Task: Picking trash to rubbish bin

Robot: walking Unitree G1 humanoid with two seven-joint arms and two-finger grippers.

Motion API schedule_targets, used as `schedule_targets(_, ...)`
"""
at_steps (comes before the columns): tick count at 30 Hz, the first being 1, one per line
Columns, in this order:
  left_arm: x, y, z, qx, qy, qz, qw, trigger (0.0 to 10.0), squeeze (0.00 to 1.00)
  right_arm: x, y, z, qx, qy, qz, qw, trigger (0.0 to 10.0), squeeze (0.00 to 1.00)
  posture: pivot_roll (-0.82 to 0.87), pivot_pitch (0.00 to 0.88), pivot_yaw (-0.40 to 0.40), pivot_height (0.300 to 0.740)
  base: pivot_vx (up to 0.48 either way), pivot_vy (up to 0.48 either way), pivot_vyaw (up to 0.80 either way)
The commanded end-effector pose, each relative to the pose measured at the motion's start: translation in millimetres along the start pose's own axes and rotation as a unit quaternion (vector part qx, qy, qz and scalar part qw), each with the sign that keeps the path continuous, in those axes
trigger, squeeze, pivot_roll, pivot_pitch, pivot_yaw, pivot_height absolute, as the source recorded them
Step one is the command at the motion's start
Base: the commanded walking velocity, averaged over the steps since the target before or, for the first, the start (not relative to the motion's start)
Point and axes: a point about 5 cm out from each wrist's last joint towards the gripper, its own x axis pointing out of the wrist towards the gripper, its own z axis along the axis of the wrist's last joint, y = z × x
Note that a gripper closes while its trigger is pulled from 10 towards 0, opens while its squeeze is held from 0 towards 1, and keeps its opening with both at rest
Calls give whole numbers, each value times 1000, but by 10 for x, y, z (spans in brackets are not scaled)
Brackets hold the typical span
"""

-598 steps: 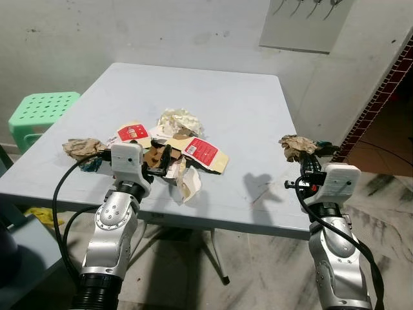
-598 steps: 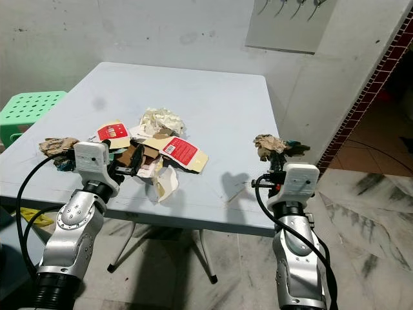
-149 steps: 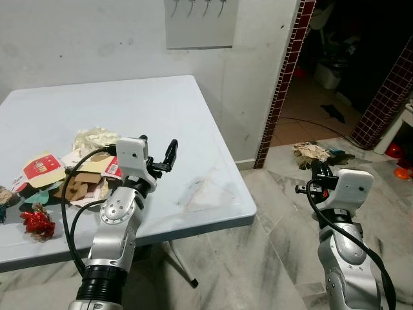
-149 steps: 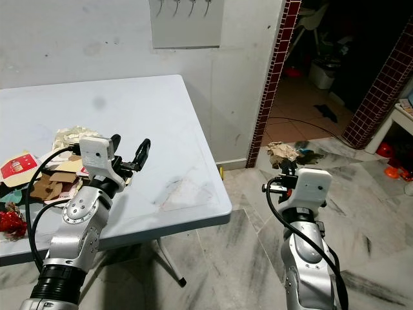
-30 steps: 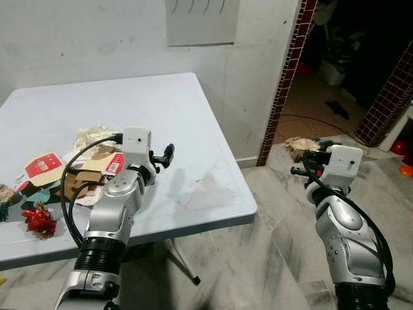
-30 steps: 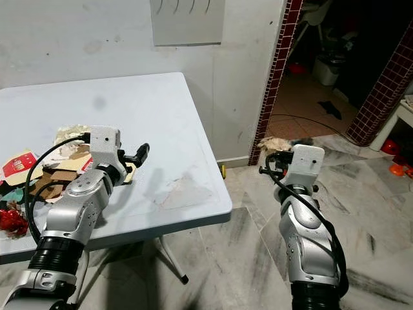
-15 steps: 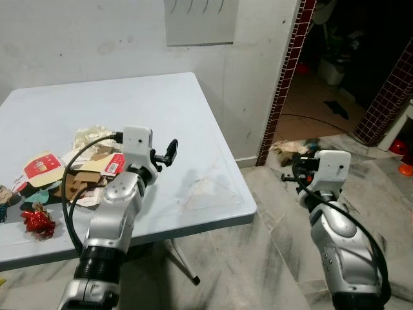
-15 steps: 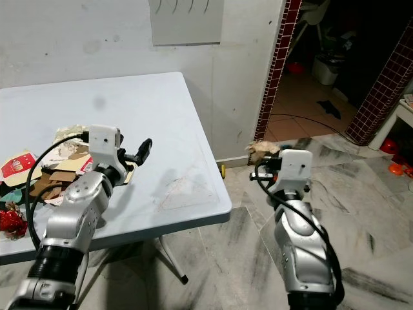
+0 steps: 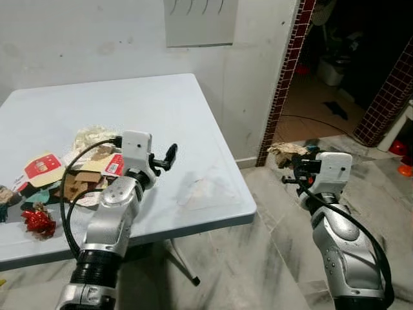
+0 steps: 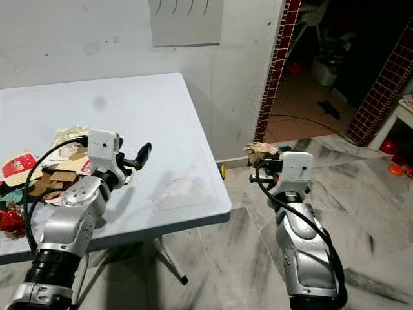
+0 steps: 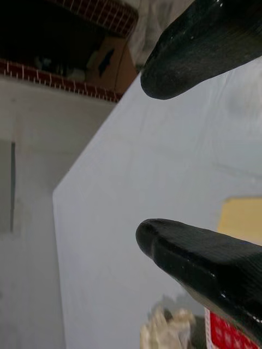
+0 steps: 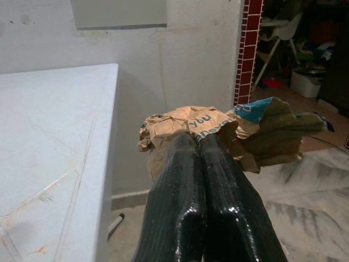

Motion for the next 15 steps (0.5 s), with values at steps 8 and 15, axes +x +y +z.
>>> schedule_targets(8, 27, -3, 41, 8, -8, 0, 1000, 10000, 0, -17, -51, 22, -7, -5, -2, 1000, 10000, 0, -81, 0, -3, 740, 0, 0, 0)
schedule_targets(15, 32, -24, 35, 6, -10, -2, 1000, 10000, 0, -17, -71, 13, -18, -2, -4, 1000, 10000, 0, -80, 0, -4, 740, 0, 0, 0)
